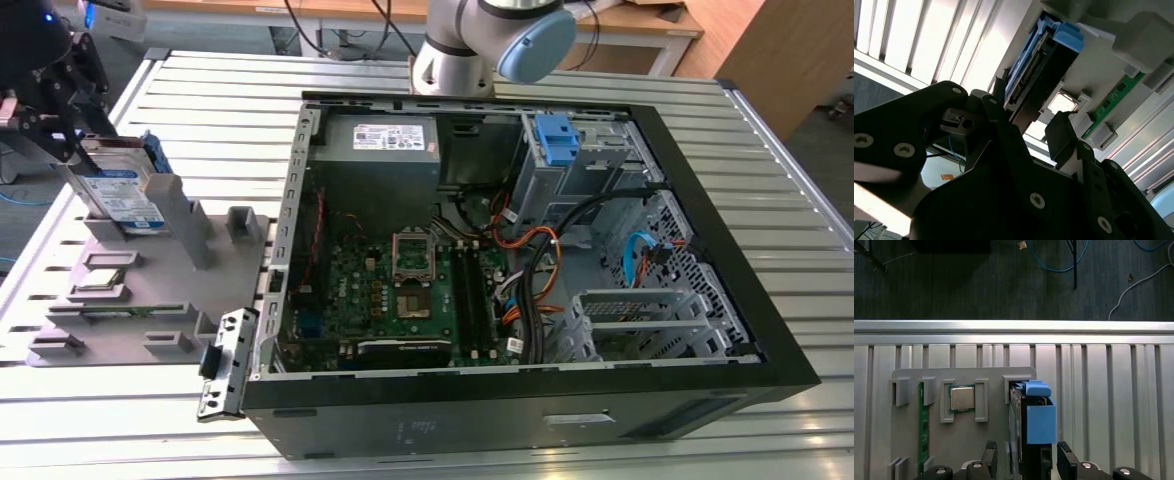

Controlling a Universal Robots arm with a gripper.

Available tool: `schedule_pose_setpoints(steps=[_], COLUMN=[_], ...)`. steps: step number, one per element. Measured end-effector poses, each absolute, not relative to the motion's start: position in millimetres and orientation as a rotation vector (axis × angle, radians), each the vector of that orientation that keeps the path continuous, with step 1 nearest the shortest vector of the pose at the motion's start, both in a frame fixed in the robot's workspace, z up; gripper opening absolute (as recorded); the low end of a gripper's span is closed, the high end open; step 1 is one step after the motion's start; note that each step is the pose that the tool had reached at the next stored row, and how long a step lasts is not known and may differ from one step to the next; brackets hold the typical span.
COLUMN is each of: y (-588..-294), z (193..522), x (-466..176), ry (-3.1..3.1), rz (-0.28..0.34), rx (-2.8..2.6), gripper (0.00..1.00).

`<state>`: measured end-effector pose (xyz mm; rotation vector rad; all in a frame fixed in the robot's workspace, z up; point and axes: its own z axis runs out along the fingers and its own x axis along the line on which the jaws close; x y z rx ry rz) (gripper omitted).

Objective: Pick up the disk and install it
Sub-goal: 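Pick up the disk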

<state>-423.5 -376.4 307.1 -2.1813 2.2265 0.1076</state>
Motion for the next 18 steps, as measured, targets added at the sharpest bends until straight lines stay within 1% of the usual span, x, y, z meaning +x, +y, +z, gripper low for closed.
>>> schedule_pose_setpoints(steps=[5, 12, 18], y=[-376.4, -376.3, -376.4], z=[305.4, 305.0, 305.1], x=[-423.6, -423.5, -423.6], ry=[2.217, 2.201, 2.201], rz=[0.11, 0.134, 0.134], rx=[-2.19, -2.181, -2.181], gripper=[0.59, 0.59, 0.59])
